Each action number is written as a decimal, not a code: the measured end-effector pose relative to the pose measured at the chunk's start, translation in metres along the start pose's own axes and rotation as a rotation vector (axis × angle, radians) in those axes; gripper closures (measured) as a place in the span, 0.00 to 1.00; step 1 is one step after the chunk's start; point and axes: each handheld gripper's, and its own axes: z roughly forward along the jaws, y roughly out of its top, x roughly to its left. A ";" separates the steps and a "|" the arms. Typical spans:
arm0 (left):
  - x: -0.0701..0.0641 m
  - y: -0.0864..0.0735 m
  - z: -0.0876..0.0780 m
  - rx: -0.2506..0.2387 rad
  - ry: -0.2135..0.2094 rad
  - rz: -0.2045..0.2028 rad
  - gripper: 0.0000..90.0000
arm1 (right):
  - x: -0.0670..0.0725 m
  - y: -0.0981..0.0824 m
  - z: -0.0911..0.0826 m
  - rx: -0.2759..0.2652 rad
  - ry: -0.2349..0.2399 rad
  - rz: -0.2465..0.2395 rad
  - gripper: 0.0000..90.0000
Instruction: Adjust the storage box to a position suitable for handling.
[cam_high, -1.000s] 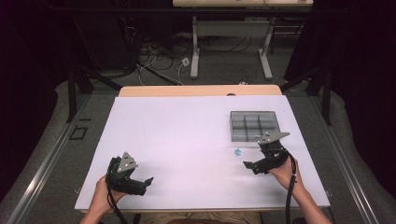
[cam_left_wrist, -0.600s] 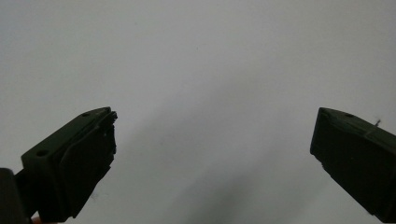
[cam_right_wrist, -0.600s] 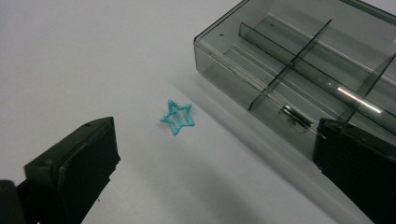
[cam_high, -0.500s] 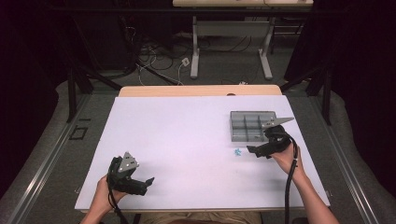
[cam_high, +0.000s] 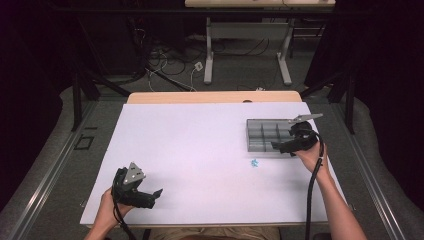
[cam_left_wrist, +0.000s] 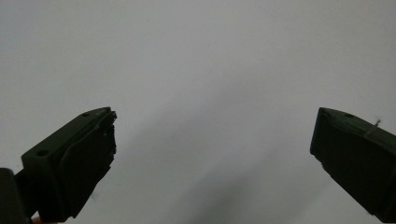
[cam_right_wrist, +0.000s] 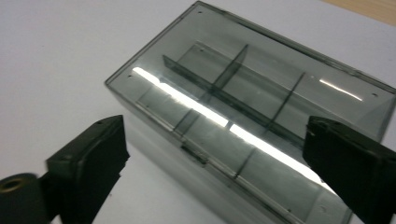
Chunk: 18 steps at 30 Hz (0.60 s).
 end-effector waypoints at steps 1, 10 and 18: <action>0.000 0.000 0.000 -0.008 0.000 0.003 0.00 | -0.006 0.000 0.000 -0.003 -0.013 0.008 0.17; -0.001 0.001 0.003 -0.007 -0.003 0.011 0.00 | -0.041 0.002 -0.003 0.001 -0.107 0.066 0.50; -0.002 0.001 0.003 -0.001 -0.002 0.011 0.00 | -0.067 -0.005 -0.003 0.034 -0.159 0.149 0.86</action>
